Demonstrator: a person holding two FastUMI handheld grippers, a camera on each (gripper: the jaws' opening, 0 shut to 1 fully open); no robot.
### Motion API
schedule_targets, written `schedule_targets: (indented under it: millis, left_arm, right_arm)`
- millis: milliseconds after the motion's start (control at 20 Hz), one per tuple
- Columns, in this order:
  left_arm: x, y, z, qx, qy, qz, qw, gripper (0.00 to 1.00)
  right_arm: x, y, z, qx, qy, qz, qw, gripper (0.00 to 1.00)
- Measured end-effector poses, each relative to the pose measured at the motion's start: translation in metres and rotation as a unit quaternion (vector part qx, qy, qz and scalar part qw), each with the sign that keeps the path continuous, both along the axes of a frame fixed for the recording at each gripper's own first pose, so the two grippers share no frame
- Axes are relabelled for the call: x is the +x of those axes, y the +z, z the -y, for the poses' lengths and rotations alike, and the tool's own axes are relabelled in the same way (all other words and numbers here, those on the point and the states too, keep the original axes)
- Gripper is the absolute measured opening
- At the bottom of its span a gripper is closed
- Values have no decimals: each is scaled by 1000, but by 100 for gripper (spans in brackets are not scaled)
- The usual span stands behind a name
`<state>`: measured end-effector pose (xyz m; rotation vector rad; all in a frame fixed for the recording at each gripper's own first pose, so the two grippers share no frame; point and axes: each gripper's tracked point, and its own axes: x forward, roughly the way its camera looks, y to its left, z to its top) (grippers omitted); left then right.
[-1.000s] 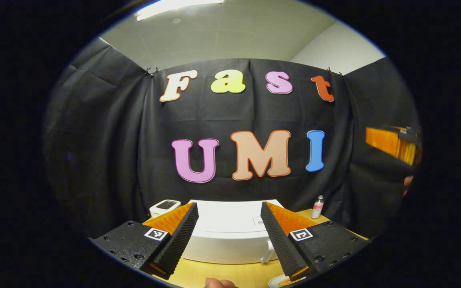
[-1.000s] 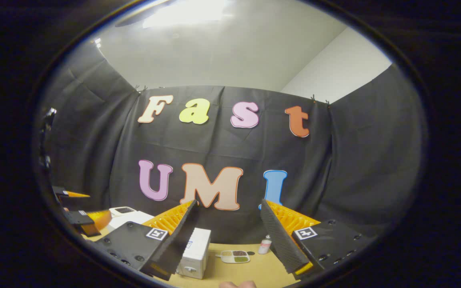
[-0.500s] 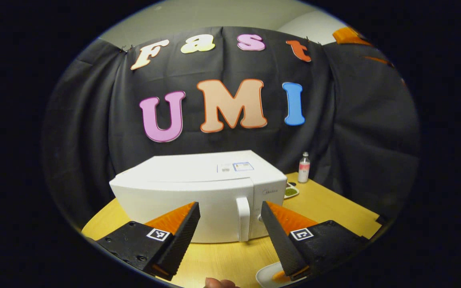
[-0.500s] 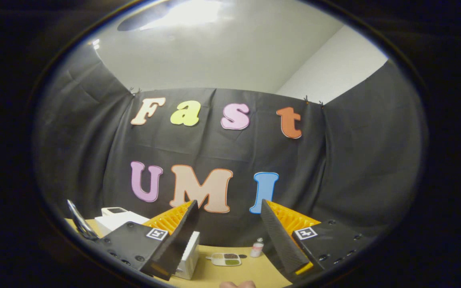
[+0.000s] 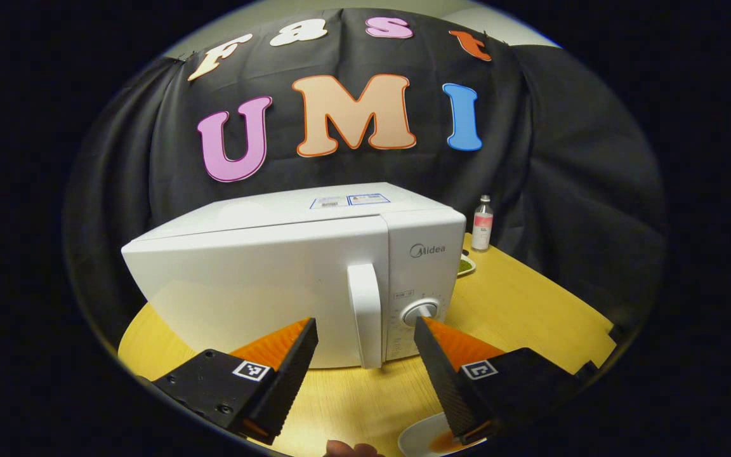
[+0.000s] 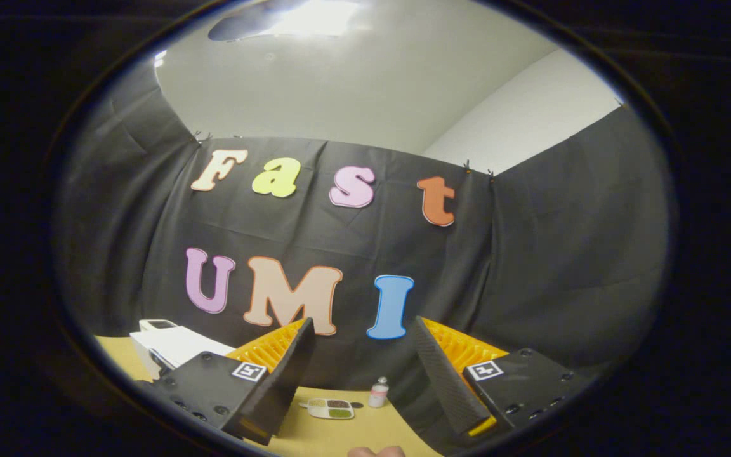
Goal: Open the microwave oven with the left hand, put the food in, and close the microwave oven.
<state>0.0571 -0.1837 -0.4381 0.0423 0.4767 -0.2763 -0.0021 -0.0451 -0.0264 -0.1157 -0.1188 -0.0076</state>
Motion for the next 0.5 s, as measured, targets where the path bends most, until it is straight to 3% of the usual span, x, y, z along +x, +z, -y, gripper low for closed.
schedule_targets:
  millis: [350, 500]
  left_arm:
    - [5, -17, 11, -10, -15, -30, 999, 89]
    - [13, -23, 8, -5, -8, -39, 999, 78]
  right_arm:
    - [-1, -3, 3, -7, -4, -5, 1000, 96]
    - [1, -6, 3, -8, -1, -10, 1000, 98]
